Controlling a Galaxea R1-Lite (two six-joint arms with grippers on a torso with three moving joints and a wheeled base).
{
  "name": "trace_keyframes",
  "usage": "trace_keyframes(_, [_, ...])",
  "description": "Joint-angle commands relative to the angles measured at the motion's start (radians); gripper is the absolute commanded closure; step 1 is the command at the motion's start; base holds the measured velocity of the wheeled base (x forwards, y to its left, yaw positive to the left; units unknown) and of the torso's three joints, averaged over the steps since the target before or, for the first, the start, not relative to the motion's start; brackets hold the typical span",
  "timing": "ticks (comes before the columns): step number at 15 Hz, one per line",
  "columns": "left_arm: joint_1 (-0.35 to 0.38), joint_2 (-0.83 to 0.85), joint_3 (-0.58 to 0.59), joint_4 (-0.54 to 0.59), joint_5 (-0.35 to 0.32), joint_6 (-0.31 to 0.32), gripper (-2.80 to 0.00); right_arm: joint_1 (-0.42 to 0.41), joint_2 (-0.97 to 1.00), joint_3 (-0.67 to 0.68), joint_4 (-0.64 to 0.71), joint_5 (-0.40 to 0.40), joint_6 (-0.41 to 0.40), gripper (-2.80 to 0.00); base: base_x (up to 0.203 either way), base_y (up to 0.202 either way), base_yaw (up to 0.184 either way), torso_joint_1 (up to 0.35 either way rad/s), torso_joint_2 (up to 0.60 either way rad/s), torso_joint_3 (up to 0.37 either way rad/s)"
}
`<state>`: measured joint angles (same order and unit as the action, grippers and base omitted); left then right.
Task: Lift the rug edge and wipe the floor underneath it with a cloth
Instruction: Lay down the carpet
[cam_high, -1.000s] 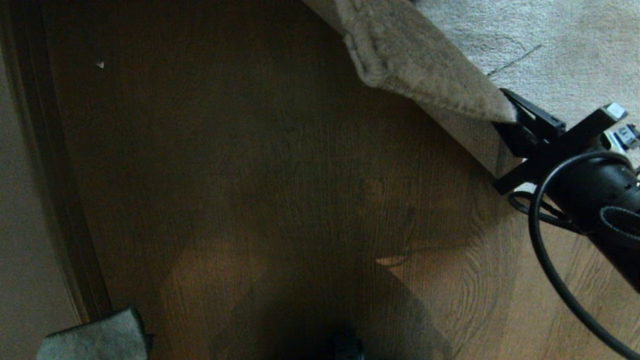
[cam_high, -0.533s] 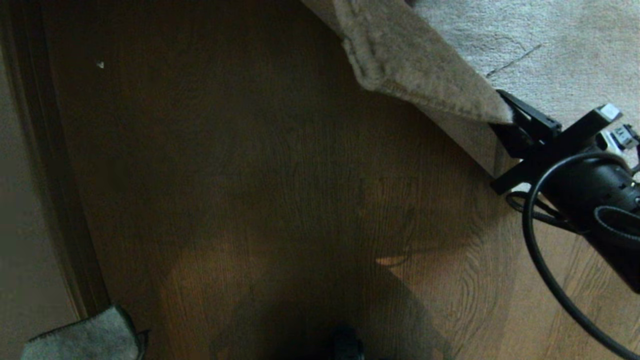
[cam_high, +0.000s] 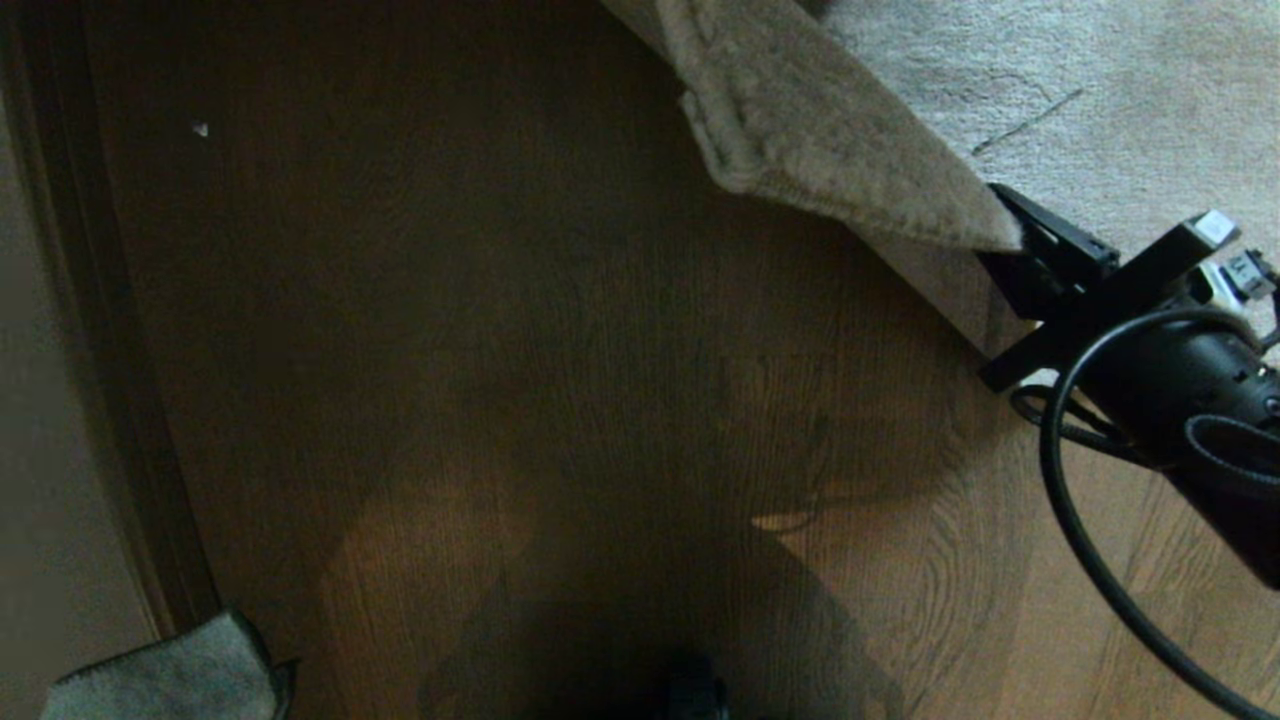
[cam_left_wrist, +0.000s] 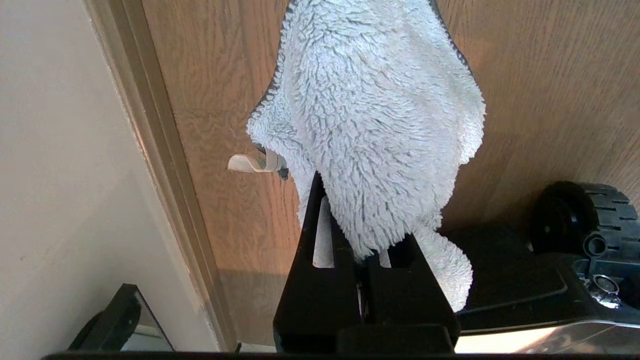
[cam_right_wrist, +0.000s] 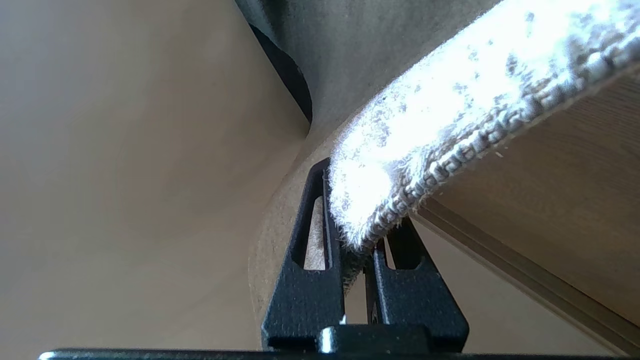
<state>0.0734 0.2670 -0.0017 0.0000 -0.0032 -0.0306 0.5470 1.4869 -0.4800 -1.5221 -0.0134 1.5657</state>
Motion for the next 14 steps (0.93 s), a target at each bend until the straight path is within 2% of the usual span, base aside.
trace_keyframes(1, [0.0, 0.003, 0.0, 0.0, 0.0, -0.002, 0.0, 0.002, 0.01, 0.0, -0.048, 0.0, 0.007, 0.0, 0.0, 0.0, 0.0, 0.0, 0.0, 0.0])
trace_keyframes(5, [-0.013, 0.003, 0.0, 0.0, 0.0, 0.0, 0.0, 0.022, 0.016, 0.0, -0.048, -0.002, -0.001, 0.0, 0.0, 0.0, 0.0, 0.0, 0.0, 0.0])
trace_keyframes(7, [-0.12, 0.001, 0.0, -0.001, 0.0, -0.001, 0.0, 0.022, 0.022, 0.0, -0.048, -0.003, -0.001, 0.0, 0.0, 0.0, 0.0, 0.0, 0.0, 0.0])
trace_keyframes(8, [-0.139, 0.003, 0.0, -0.001, 0.0, -0.001, 0.0, 0.022, 0.023, 0.0, -0.048, -0.002, -0.001, 0.0, 0.0, 0.0, 0.0, 0.0, 0.0, 0.0])
trace_keyframes(11, [-0.111, -0.039, 0.0, -0.002, 0.0, -0.002, 0.0, 0.022, 0.024, -0.002, -0.048, -0.003, -0.001, 0.0, 0.0, 0.0, 0.0, 0.0, 0.0, 0.0])
trace_keyframes(14, [-0.085, -0.234, 0.0, -0.001, 0.0, -0.001, 0.0, 0.022, 0.029, -0.002, -0.048, -0.003, -0.001, 0.0, 0.0, 0.0, 0.0, 0.0, 0.0, 0.0])
